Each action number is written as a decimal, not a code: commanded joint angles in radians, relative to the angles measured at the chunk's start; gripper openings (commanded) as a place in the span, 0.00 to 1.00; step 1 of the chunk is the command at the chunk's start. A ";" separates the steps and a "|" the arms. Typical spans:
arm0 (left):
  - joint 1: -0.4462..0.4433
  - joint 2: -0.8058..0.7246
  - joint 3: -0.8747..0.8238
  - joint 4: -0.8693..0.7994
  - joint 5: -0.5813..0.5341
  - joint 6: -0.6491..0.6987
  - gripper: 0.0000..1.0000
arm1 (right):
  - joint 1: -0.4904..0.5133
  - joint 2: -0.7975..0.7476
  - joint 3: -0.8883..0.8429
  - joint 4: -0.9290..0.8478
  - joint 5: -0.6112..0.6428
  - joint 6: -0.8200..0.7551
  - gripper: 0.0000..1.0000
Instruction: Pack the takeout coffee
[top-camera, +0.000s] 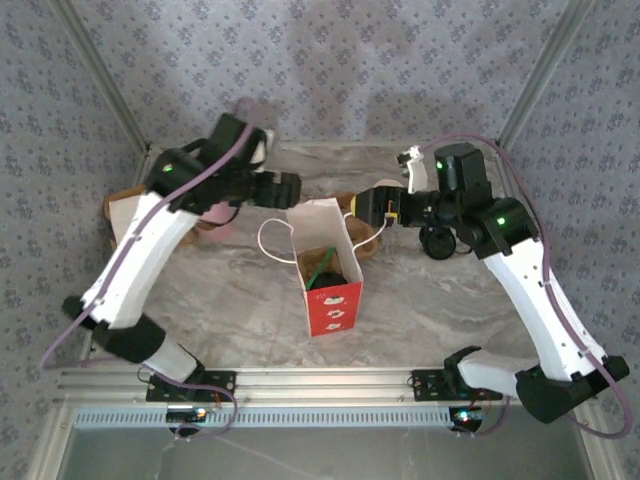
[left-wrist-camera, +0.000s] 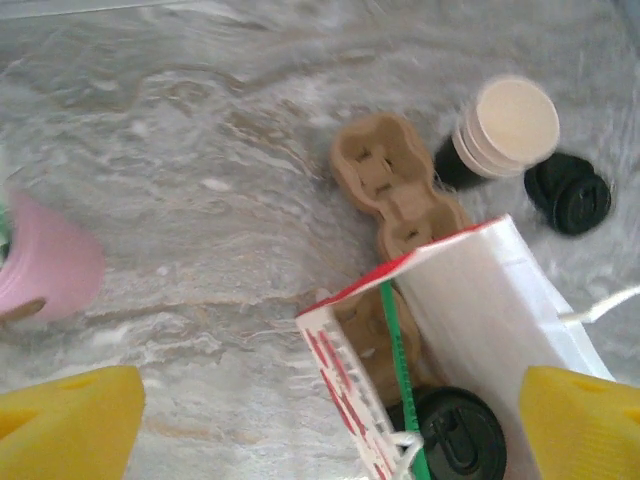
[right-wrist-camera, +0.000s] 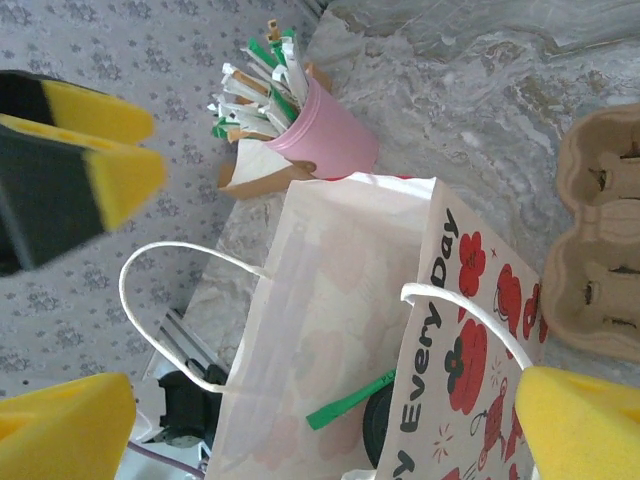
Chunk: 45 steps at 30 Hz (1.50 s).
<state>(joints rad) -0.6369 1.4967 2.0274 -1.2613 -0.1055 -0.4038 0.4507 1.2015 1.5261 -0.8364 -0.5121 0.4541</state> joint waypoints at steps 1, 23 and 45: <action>0.108 -0.108 -0.093 0.081 0.001 -0.017 1.00 | 0.006 0.044 0.057 -0.043 0.025 -0.016 1.00; 1.040 -0.135 -0.531 0.316 0.309 -0.046 0.84 | 0.035 0.544 0.549 -0.088 0.041 -0.095 1.00; 1.089 0.453 -0.192 0.137 0.236 0.056 0.55 | 0.087 0.857 0.709 -0.037 0.005 -0.200 1.00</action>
<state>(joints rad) 0.4824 1.9007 1.7523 -1.0389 0.1761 -0.3866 0.5472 2.0563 2.2559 -0.8909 -0.4942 0.2825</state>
